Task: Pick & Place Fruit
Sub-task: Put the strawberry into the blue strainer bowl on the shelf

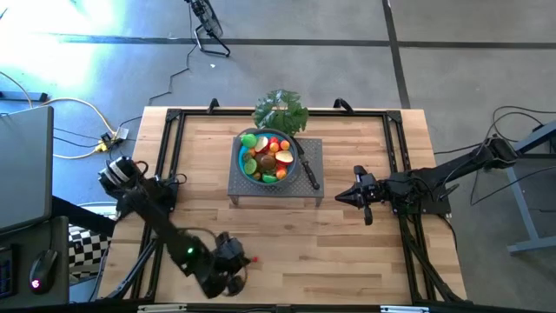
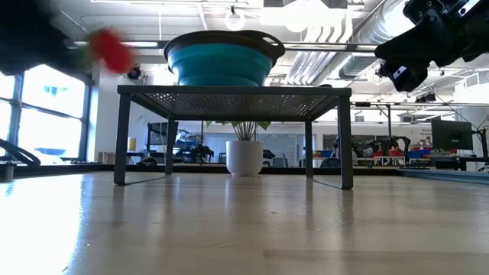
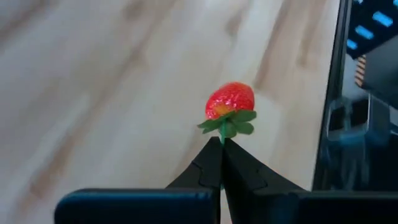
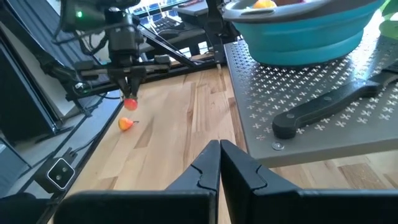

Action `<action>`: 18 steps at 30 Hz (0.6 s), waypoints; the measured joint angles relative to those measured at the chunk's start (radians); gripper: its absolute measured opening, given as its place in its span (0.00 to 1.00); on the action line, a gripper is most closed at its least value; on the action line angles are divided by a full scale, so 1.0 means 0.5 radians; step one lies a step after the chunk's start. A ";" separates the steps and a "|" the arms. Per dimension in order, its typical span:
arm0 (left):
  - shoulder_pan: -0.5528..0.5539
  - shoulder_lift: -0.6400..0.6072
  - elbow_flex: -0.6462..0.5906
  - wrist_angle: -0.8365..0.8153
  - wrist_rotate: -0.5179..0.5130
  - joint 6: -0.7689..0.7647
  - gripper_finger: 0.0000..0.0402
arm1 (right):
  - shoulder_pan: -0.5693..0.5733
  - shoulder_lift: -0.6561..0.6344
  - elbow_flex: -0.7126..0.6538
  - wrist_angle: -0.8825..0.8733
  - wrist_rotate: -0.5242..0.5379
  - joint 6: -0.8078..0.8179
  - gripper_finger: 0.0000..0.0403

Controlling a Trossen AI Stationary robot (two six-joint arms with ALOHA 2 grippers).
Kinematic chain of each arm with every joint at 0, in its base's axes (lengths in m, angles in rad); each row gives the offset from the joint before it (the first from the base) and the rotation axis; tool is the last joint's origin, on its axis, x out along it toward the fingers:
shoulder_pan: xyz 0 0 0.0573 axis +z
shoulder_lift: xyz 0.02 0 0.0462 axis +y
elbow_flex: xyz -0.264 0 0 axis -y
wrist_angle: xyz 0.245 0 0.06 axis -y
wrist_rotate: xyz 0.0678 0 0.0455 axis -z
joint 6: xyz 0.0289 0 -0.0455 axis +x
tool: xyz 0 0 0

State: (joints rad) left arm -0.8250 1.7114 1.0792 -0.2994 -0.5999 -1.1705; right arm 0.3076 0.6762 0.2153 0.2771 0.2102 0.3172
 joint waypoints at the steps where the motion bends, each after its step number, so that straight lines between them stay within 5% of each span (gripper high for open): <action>1: 0.045 -0.014 0.030 -0.015 0.006 0.082 0.00 | 0.000 0.001 0.000 0.007 0.000 -0.006 0.01; 8: 0.344 -0.074 0.290 -0.180 0.133 0.565 0.00 | -0.001 0.001 0.000 0.008 0.000 -0.014 0.01; 18: 0.682 -0.095 0.866 -1.021 0.118 0.973 0.00 | 0.000 0.000 0.000 0.009 0.000 -0.068 0.01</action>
State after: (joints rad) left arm -0.4842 1.6638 1.5124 -0.8096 -0.5409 -0.6843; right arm 0.3077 0.6762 0.2153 0.2817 0.2100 0.2834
